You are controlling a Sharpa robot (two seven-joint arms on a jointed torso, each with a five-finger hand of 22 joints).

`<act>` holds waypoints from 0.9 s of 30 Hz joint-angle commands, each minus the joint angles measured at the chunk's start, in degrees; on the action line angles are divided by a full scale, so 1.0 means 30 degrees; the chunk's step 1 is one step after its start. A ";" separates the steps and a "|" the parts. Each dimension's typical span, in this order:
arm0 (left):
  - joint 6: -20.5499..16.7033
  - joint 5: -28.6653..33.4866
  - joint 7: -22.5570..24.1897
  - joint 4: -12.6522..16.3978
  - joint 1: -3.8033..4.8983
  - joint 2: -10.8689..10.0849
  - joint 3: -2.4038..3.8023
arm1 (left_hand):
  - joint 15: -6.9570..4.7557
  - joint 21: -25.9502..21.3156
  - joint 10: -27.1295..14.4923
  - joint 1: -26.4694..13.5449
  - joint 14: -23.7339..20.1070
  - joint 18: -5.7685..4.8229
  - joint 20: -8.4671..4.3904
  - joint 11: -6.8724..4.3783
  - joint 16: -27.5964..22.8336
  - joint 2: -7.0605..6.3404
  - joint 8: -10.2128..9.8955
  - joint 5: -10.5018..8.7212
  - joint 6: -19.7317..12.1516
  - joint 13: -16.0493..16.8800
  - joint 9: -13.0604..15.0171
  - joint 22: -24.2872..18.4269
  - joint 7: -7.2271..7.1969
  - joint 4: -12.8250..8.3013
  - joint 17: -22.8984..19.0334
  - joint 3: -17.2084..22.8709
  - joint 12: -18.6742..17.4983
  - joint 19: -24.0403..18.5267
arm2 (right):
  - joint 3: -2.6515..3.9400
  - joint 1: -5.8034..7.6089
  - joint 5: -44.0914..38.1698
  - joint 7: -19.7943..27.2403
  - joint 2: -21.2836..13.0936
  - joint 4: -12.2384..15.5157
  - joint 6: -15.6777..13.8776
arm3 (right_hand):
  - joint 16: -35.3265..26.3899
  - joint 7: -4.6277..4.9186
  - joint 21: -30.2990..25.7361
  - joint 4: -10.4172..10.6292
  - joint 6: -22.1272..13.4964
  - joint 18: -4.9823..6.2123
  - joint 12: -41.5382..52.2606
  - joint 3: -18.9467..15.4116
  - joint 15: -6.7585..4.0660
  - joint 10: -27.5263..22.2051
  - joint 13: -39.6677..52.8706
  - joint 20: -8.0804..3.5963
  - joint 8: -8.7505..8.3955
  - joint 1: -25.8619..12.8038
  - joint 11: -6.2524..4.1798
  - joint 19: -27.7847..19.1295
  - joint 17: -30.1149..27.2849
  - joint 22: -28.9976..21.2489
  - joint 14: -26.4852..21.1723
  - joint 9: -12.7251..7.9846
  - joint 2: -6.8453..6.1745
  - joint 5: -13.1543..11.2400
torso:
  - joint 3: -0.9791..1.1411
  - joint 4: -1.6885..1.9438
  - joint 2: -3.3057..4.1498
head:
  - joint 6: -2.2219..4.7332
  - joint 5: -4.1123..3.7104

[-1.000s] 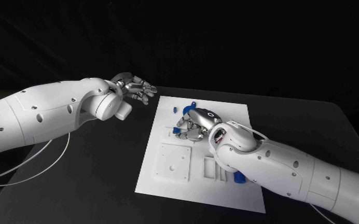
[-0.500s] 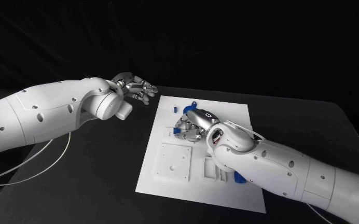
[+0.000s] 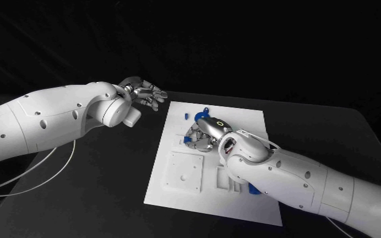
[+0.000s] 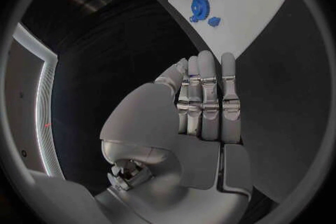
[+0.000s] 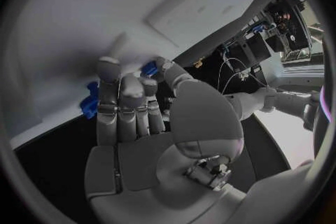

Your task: Assemble the parts on the task board

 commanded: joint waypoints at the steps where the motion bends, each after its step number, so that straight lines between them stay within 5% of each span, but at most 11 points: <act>1: 0.0019 0.0147 0.0105 0.0063 0.0035 0.0019 0.0015 | 0.0100 -0.0102 -0.0052 0.0040 0.0031 0.0203 0.0026 0.0044 -0.0105 -0.0022 0.0062 0.0010 -0.0132 -0.0022 0.0004 -0.0031 0.0027 0.0102 -0.0029 0.0057 -0.0075 -0.0072 | -0.0114 -0.0080 -0.0400 -0.0226 0.0002 -0.0108 0.0525 | 0.0061 0.0056 0.0050 -0.0018 0.0080 -0.0213 0.0059 0.0100 0.0042 0.0038 0.0017 -0.0004 0.0029 -0.0211 -0.0027 0.0776 0.0016 0.0962 0.0095 -0.0008 -0.0013 -0.0063 | 0.0004 0.0005 -0.0001 | -0.0024 -0.0013; 8: 0.0059 0.0151 0.0125 0.0076 0.0036 -0.0004 0.0013 | 0.0106 -0.0099 -0.0066 0.0072 0.0023 0.0208 0.0032 0.0054 -0.0124 -0.0031 0.0079 0.0039 -0.0144 -0.0024 0.0012 -0.0039 0.0041 0.0102 -0.0038 0.0082 -0.0082 -0.0091 | -0.0155 -0.0080 -0.0446 -0.0214 -0.0085 -0.0068 0.0375 | 0.0084 -0.0021 0.0113 -0.0113 0.0378 -0.0210 0.0073 0.0385 0.0017 0.0048 0.0027 -0.0013 0.0049 -0.0207 -0.0074 0.0784 0.0065 0.0974 0.0098 0.0009 0.0150 0.0107 | 0.0007 0.0002 -0.0005 | -0.0038 0.0003; 12: 0.0350 0.0226 0.0262 0.0018 0.0036 -0.0010 0.0013 | 0.0119 -0.0111 -0.0086 0.0018 -0.0003 0.0199 0.0047 0.0058 -0.0143 -0.0066 0.0055 -0.0013 -0.0189 -0.0027 -0.0002 -0.0052 0.0046 0.0136 -0.0045 0.0055 -0.0093 -0.0116 | -0.0161 -0.0080 -0.0428 -0.0260 -0.0150 -0.0019 0.0171 | 0.0106 -0.0182 0.0173 0.0021 0.0932 -0.0251 0.0107 0.1536 -0.0057 0.0080 0.0054 -0.0080 0.0031 -0.0550 -0.0183 0.0795 0.0099 0.0984 0.0113 0.0011 0.0501 -0.0612 | 0.0002 0.0006 -0.0007 | -0.0032 -0.0021; 23: 0.1677 0.1397 0.1366 -0.0333 0.0034 0.0004 0.0011 | 0.0230 -0.0197 -0.0163 -0.0724 -0.0116 0.0095 0.0194 0.0133 -0.0197 -0.0525 -0.0456 -0.1699 -0.0763 0.0007 -0.0657 -0.0943 0.0226 0.1274 -0.0074 -0.0375 -0.0035 -0.0171 | -0.0158 -0.0078 -0.0285 -0.0089 -0.0556 0.0646 -0.0204 | 0.0106 -0.0333 0.0261 0.0181 0.1411 -0.0338 0.0147 0.1917 -0.0111 0.0154 0.0094 -0.0148 0.0050 -0.1034 -0.0252 0.0792 0.0124 0.0985 0.0131 0.0024 0.0290 0.0084 | 0.0008 -0.0001 -0.0009 | 0.0049 -0.0150; 27: 0.2155 0.1531 0.1705 -0.0414 0.0029 0.0021 -0.0016 | 0.0254 -0.0190 -0.0179 -0.0778 -0.0135 0.0062 0.0213 0.0163 -0.0205 -0.0827 -0.0571 -0.1843 -0.0928 0.0013 -0.1008 -0.1505 0.0315 0.1761 -0.0089 -0.0572 0.0016 -0.0108 | -0.0129 -0.0065 -0.0218 0.0000 -0.0845 0.1112 -0.0424 | 0.0103 -0.0349 0.0314 0.0366 0.1412 -0.0352 0.0147 0.1613 -0.0124 0.0180 0.0103 -0.0160 0.0048 -0.1013 -0.0268 0.0795 0.0134 0.0991 0.0131 0.0023 0.0242 0.0245 | 0.0006 -0.0047 -0.0005 | 0.0067 -0.0122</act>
